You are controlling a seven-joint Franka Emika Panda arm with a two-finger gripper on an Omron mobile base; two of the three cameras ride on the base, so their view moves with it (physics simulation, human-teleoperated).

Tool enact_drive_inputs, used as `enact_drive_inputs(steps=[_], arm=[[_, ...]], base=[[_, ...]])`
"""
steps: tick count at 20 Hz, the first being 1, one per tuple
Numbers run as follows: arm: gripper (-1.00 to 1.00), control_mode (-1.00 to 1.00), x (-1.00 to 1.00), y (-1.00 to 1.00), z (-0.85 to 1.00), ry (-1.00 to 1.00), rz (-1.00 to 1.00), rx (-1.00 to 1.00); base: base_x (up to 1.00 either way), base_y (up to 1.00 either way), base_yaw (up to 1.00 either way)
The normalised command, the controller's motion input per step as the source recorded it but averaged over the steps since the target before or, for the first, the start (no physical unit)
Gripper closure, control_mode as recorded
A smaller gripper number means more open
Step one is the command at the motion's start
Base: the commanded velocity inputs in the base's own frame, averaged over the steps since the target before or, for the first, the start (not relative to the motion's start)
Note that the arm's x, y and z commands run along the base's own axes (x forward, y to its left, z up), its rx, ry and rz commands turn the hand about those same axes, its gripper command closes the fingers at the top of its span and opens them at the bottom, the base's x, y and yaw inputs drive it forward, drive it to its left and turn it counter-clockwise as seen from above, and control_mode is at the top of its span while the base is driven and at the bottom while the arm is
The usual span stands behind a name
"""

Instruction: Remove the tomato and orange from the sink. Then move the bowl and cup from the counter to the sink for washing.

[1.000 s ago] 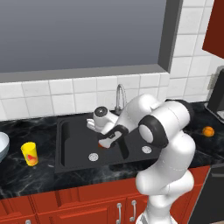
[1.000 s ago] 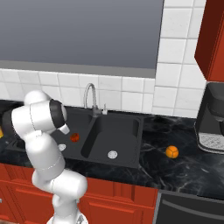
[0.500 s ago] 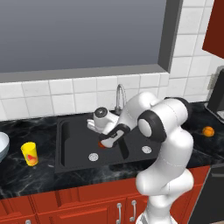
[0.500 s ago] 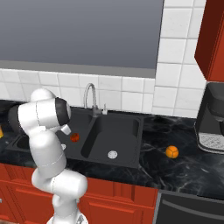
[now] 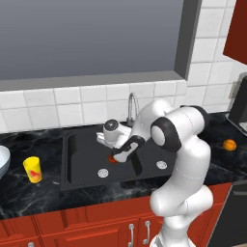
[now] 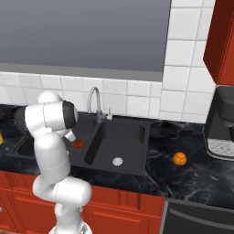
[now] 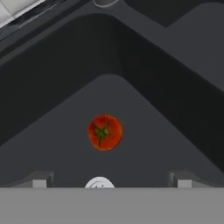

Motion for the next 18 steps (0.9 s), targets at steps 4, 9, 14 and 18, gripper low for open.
enact_drive_inputs(steps=[4,9,14,18], arm=[[-1.00,-1.00,0.09,-0.02,-0.13,0.00,-0.02,0.00],[-1.00,-1.00,0.07,-0.02,-0.13,0.00,-0.02,0.00],[-1.00,-1.00,0.05,0.00,-0.13,0.00,-0.04,0.00],[-1.00,-1.00,0.04,-0.01,-0.11,0.00,-0.05,0.00]], base=[[0.00,0.00,0.00],[0.00,0.00,0.00],[0.00,0.00,0.00],[0.00,0.00,0.00]])
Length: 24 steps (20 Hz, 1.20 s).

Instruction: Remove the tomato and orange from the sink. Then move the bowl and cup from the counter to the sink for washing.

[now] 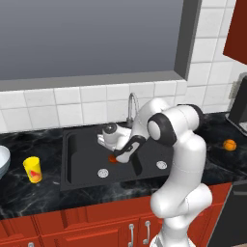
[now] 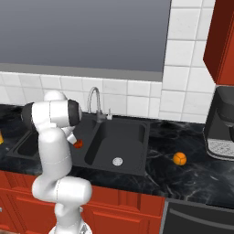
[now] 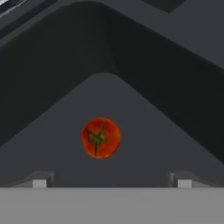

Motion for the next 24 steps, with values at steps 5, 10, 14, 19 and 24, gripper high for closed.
enact_drive_inputs(steps=[5,10,14,19,24], arm=[[-1.00,-1.00,0.06,-0.01,-0.08,0.00,-0.06,0.00],[-1.00,-1.00,0.06,-0.04,-0.06,0.00,-0.06,0.00],[-1.00,-1.00,0.04,-0.03,-0.08,0.00,-0.06,0.00],[-1.00,-1.00,0.03,-0.01,-0.09,0.00,-0.04,0.00],[-1.00,-1.00,0.05,0.00,-0.09,0.00,-0.01,0.00]], base=[[0.00,0.00,0.00],[0.00,0.00,0.00],[0.00,0.00,0.00],[0.00,0.00,0.00],[0.00,0.00,0.00]])
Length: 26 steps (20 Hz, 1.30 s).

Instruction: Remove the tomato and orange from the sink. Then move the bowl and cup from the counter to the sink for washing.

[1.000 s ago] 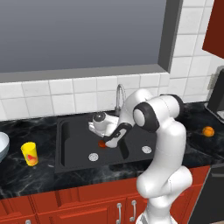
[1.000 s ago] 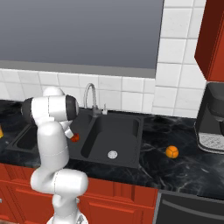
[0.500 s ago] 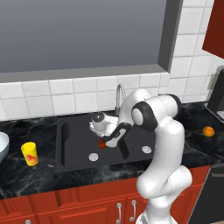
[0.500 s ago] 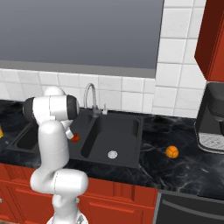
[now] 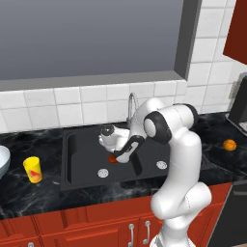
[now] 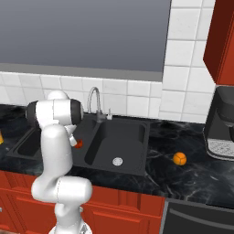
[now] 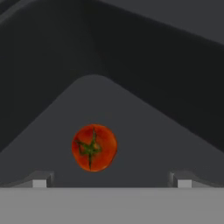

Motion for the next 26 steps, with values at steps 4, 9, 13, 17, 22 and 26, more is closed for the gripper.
enact_drive_inputs(steps=[4,9,13,17,22,26], arm=[[-1.00,-1.00,0.07,0.00,-0.08,0.00,0.00,0.00],[-1.00,-1.00,0.09,0.00,-0.09,0.00,0.00,0.01],[-1.00,-1.00,0.08,0.01,-0.11,0.00,0.00,0.05],[-1.00,-1.00,0.03,0.00,-0.09,0.00,0.00,0.06],[-1.00,-1.00,0.01,0.00,-0.07,0.00,0.00,0.03],[-1.00,-1.00,0.05,0.00,-0.09,0.00,0.00,0.00]], base=[[0.00,0.00,0.00],[0.00,0.00,0.00],[0.00,0.00,0.00],[0.00,0.00,0.00],[0.00,0.00,0.00],[0.00,0.00,0.00]])
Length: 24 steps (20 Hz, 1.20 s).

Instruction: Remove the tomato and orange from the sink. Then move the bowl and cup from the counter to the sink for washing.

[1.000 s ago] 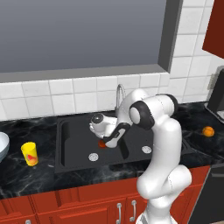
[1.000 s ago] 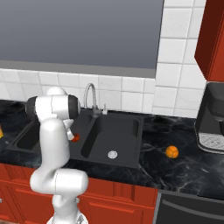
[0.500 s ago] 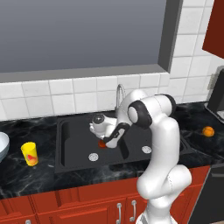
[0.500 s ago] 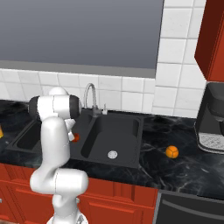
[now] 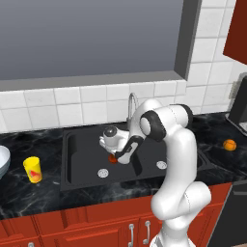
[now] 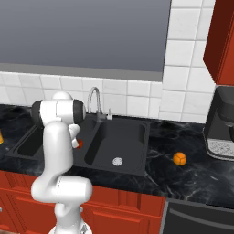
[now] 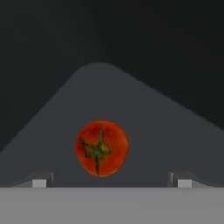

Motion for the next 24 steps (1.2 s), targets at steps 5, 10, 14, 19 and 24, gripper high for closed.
enact_drive_inputs(steps=[5,10,14,19,24], arm=[[-1.00,-1.00,0.02,0.00,-0.07,0.00,0.00,0.01],[-1.00,-1.00,0.00,0.01,-0.09,0.00,0.00,0.03],[-1.00,-1.00,0.00,0.04,-0.13,0.00,0.00,0.04],[-1.00,-1.00,0.02,0.02,-0.14,0.00,0.00,0.03],[-1.00,-1.00,0.04,0.01,-0.15,0.00,0.00,0.01]], base=[[0.00,0.00,0.00],[0.00,0.00,0.00],[0.00,0.00,0.00],[0.00,0.00,0.00],[0.00,0.00,0.00]])
